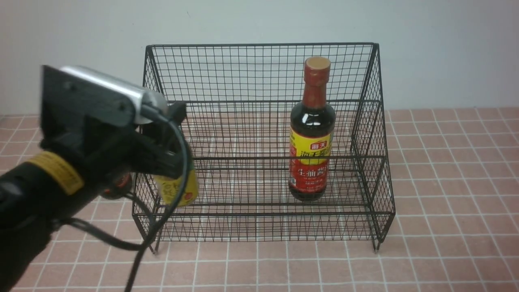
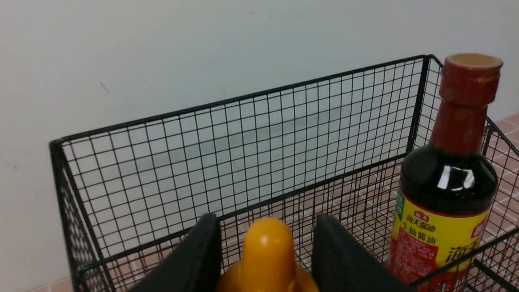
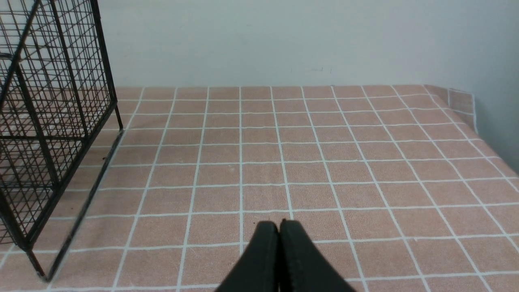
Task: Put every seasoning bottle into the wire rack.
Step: Use the left arm to put the condiment bottle back on the shelf
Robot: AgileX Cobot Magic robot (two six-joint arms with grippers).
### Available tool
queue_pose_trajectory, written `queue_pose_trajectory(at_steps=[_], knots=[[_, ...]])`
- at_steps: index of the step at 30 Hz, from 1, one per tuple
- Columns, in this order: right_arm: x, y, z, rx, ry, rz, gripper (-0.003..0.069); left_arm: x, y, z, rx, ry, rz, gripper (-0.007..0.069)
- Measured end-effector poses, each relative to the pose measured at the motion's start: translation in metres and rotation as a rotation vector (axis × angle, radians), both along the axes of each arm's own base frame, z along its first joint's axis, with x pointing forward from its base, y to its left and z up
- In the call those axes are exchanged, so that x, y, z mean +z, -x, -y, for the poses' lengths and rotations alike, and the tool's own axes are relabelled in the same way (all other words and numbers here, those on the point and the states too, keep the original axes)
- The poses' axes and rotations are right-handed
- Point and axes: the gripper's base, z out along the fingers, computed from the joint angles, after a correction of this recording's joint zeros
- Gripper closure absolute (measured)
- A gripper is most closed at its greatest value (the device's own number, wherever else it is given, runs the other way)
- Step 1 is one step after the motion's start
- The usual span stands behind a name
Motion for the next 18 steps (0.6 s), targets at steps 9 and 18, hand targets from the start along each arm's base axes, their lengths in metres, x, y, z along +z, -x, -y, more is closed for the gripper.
queue_pose_trajectory(at_steps=[9, 18], knots=[[0.000, 0.000, 0.000, 0.000, 0.000, 0.000, 0.0671, -0.033, -0.019, 0.009, 0.001, -0.012, -0.122, 0.0362], [0.000, 0.000, 0.000, 0.000, 0.000, 0.000, 0.0671, -0.049, -0.027, 0.012, 0.023, -0.008, -0.224, 0.0362]])
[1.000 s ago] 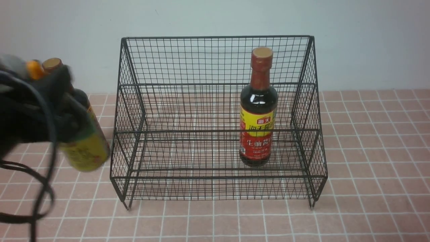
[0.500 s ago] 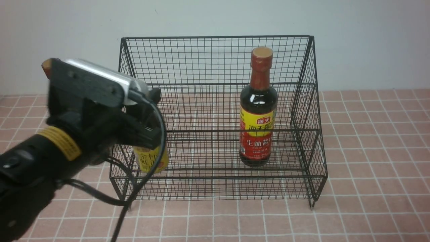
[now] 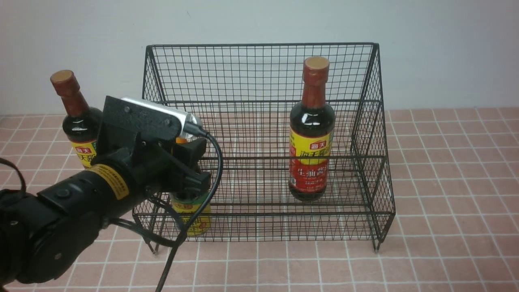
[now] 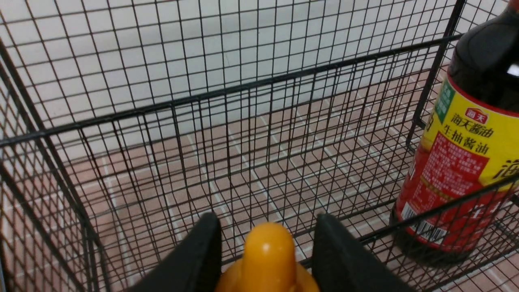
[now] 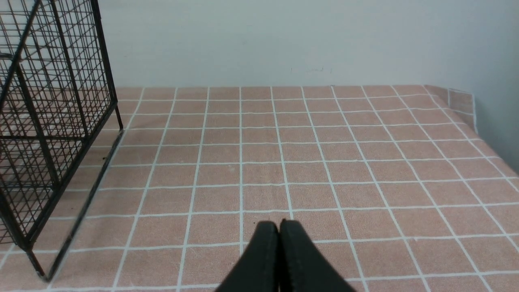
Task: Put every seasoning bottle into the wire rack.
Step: Use the left arm to put the condiment bottle back on the shelf, then use the left arm to grab the condiment bottle closest to it
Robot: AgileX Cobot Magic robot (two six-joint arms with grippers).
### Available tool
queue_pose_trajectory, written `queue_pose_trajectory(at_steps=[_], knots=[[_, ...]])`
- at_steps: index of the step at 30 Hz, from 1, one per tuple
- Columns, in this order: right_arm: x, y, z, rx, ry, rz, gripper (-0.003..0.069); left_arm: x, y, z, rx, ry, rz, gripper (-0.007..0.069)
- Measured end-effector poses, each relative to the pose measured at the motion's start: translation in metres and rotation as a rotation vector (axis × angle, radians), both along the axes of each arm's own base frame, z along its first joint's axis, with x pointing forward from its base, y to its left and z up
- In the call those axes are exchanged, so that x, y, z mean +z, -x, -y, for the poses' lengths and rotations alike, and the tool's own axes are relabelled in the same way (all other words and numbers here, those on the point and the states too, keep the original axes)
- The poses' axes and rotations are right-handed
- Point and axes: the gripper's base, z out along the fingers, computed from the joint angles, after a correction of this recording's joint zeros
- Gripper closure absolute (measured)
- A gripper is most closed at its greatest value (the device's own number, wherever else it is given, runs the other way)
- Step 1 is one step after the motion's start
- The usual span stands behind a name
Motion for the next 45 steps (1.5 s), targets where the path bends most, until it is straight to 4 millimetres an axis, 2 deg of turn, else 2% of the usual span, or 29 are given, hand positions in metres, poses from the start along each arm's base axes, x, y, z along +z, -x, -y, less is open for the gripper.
queue_pose_trajectory(at_steps=[3, 6, 8, 10, 12, 14, 17, 20, 23, 27, 32, 39, 45], knots=[[0.000, 0.000, 0.000, 0.000, 0.000, 0.000, 0.0671, 0.001, 0.000, 0.000, 0.003, 0.009, -0.002, 0.0351], [0.000, 0.000, 0.000, 0.000, 0.000, 0.000, 0.0671, 0.000, 0.000, 0.000, 0.008, 0.011, -0.014, 0.0284], [0.000, 0.000, 0.000, 0.000, 0.000, 0.000, 0.0671, 0.002, 0.001, -0.001, 0.011, 0.014, -0.015, 0.0209], [0.000, 0.000, 0.000, 0.000, 0.000, 0.000, 0.0671, 0.012, 0.006, -0.003, 0.015, 0.033, 0.013, 0.0158], [0.000, 0.000, 0.000, 0.000, 0.000, 0.000, 0.0671, 0.020, 0.009, -0.005, 0.017, 0.048, 0.039, 0.0147], [0.000, 0.000, 0.000, 0.000, 0.000, 0.000, 0.0671, 0.038, 0.018, -0.010, 0.025, 0.071, 0.106, 0.0136], [0.000, 0.000, 0.000, 0.000, 0.000, 0.000, 0.0671, 0.059, 0.027, -0.026, 0.069, 0.090, 0.194, 0.0134], [0.000, 0.000, 0.000, 0.000, 0.000, 0.000, 0.0671, 0.080, 0.035, -0.054, 0.180, 0.100, 0.289, 0.0134], [0.000, 0.000, 0.000, 0.000, 0.000, 0.000, 0.0671, 0.091, 0.039, -0.079, 0.293, 0.065, 0.357, 0.0134], [0.000, 0.000, 0.000, 0.000, 0.000, 0.000, 0.0671, 0.092, 0.037, -0.108, 0.427, 0.030, 0.372, 0.0134], [0.000, 0.000, 0.000, 0.000, 0.000, 0.000, 0.0671, 0.086, 0.029, -0.127, 0.521, 0.050, 0.353, 0.0134], [0.000, 0.000, 0.000, 0.000, 0.000, 0.000, 0.0671, 0.061, 0.000, -0.130, 0.540, 0.100, 0.280, 0.0134], [0.000, 0.000, 0.000, 0.000, 0.000, 0.000, 0.0671, 0.053, -0.025, -0.130, 0.518, 0.087, 0.235, 0.0134]])
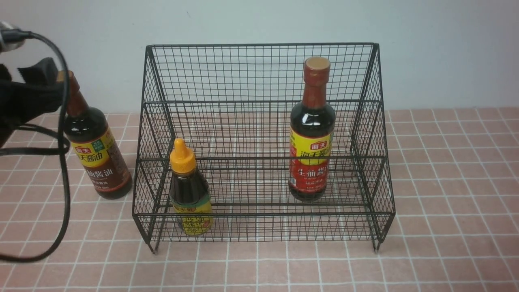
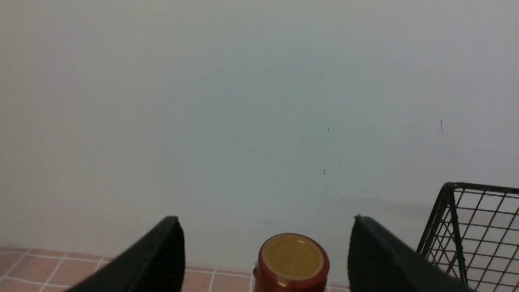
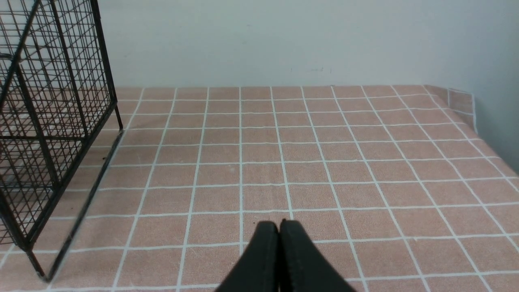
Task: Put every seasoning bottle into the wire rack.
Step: Use the left arm to grab the condiment bottle closest to it
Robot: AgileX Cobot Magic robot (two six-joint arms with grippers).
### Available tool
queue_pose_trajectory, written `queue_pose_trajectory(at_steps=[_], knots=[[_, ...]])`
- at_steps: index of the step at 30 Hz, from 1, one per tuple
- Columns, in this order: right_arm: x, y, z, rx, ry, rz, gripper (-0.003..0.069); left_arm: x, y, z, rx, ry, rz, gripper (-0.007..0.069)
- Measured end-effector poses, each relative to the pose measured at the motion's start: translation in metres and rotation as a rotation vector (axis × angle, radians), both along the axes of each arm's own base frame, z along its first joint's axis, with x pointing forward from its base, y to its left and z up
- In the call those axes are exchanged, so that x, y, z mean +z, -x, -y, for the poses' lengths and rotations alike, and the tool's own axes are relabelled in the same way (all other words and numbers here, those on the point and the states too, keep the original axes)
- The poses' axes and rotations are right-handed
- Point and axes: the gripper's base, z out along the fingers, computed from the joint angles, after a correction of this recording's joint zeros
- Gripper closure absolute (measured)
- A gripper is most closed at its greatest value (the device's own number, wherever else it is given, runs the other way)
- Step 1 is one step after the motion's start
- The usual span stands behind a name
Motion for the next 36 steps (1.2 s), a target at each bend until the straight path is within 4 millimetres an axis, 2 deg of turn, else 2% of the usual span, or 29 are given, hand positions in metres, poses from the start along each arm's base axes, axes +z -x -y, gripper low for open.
queue_pose_trajectory(at_steps=[5, 11, 21, 23, 26, 27, 28, 32, 36], knots=[[0.000, 0.000, 0.000, 0.000, 0.000, 0.000, 0.0671, -0.001, -0.020, 0.001, -0.030, -0.013, -0.010, 0.0134], [0.000, 0.000, 0.000, 0.000, 0.000, 0.000, 0.0671, -0.013, -0.038, 0.001, -0.032, -0.008, -0.050, 0.0134], [0.000, 0.000, 0.000, 0.000, 0.000, 0.000, 0.0671, -0.044, -0.060, 0.000, -0.037, -0.005, -0.147, 0.0134], [0.000, 0.000, 0.000, 0.000, 0.000, 0.000, 0.0671, -0.052, -0.062, 0.000, -0.037, -0.004, -0.169, 0.0161], [0.000, 0.000, 0.000, 0.002, 0.012, -0.001, 0.0671, -0.057, -0.064, 0.000, -0.039, -0.004, -0.186, 0.0276], [0.000, 0.000, 0.000, 0.003, 0.013, -0.001, 0.0671, -0.057, -0.064, 0.000, -0.039, -0.004, -0.186, 0.0288], [0.000, 0.000, 0.000, 0.004, 0.018, -0.002, 0.0671, -0.057, -0.065, 0.000, -0.040, -0.006, -0.188, 0.0378], [0.000, 0.000, 0.000, 0.004, 0.018, -0.002, 0.0671, -0.049, -0.063, 0.000, -0.047, -0.027, -0.223, 0.0368], [0.000, 0.000, 0.000, 0.004, 0.018, -0.002, 0.0671, -0.021, -0.055, 0.000, -0.051, -0.093, -0.264, 0.0368]])
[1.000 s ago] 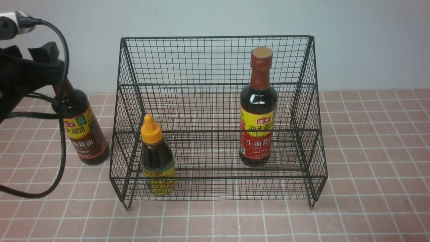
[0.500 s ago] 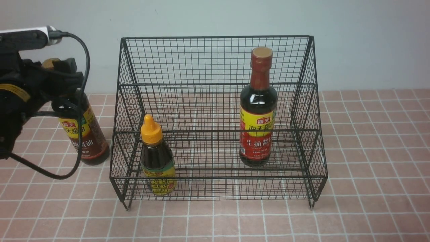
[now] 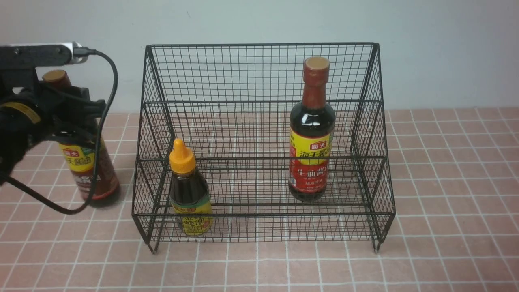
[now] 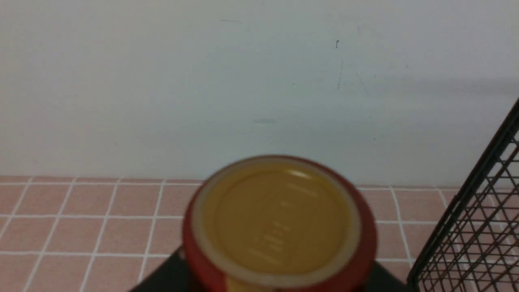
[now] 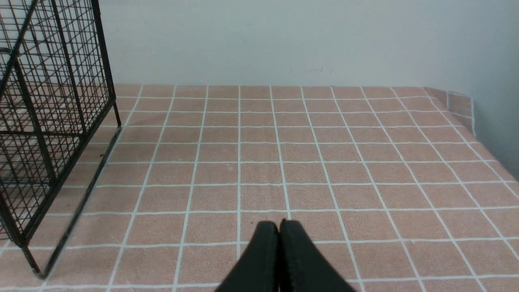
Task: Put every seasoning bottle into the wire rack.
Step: Use the left arm to grab the condiment bottle closest to it, then use the left arm to put the condiment bottle back on the shelf
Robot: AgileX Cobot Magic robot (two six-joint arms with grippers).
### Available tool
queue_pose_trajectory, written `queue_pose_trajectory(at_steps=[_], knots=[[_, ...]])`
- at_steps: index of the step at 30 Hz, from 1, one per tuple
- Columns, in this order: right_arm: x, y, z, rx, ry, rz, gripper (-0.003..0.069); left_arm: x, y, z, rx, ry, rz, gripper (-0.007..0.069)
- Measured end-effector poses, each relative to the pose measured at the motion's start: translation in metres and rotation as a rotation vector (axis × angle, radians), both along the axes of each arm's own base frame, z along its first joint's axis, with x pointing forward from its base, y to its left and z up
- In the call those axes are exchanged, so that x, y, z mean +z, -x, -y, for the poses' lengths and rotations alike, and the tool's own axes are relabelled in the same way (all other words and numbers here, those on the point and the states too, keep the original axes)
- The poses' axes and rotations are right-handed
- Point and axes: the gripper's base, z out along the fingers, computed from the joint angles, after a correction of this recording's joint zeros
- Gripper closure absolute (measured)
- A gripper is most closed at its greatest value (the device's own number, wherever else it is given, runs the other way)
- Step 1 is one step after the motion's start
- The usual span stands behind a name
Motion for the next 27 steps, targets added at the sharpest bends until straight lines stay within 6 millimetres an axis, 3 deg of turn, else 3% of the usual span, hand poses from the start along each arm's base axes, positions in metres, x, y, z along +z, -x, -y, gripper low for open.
queue_pose_trajectory(at_steps=[1, 4, 5, 7, 9, 13, 14, 18, 22, 27], knots=[[0.000, 0.000, 0.000, 0.000, 0.000, 0.000, 0.0671, 0.009, 0.002, 0.000, 0.000, -0.011, 0.009, 0.0368], [0.000, 0.000, 0.000, 0.000, 0.000, 0.000, 0.0671, 0.068, 0.011, 0.002, -0.005, -0.043, 0.155, 0.0369], [0.000, 0.000, 0.000, 0.000, 0.000, 0.000, 0.0671, 0.070, 0.011, 0.002, -0.007, -0.044, 0.161, 0.0369], [0.000, 0.000, 0.000, 0.000, 0.000, 0.000, 0.0671, 0.104, 0.019, 0.009, -0.027, -0.057, 0.258, 0.0369], [0.000, 0.000, 0.000, 0.000, 0.000, 0.000, 0.0671, 0.134, 0.029, 0.022, -0.067, -0.057, 0.349, 0.0369], [0.000, 0.000, 0.000, 0.000, 0.000, 0.000, 0.0671, 0.166, 0.038, 0.049, -0.155, -0.040, 0.447, 0.0369], [0.000, 0.000, 0.000, 0.000, 0.000, 0.000, 0.0671, 0.178, 0.040, 0.064, -0.206, -0.028, 0.481, 0.0369], [0.000, 0.000, 0.000, 0.000, 0.000, 0.000, 0.0671, 0.190, 0.039, 0.088, -0.282, -0.013, 0.510, 0.0369], [0.000, 0.000, 0.000, 0.000, 0.000, 0.000, 0.0671, 0.193, 0.023, 0.112, -0.343, -0.019, 0.516, 0.0369], [0.000, 0.000, 0.000, 0.000, 0.000, 0.000, 0.0671, 0.172, -0.012, 0.132, -0.374, -0.033, 0.457, 0.0369]])
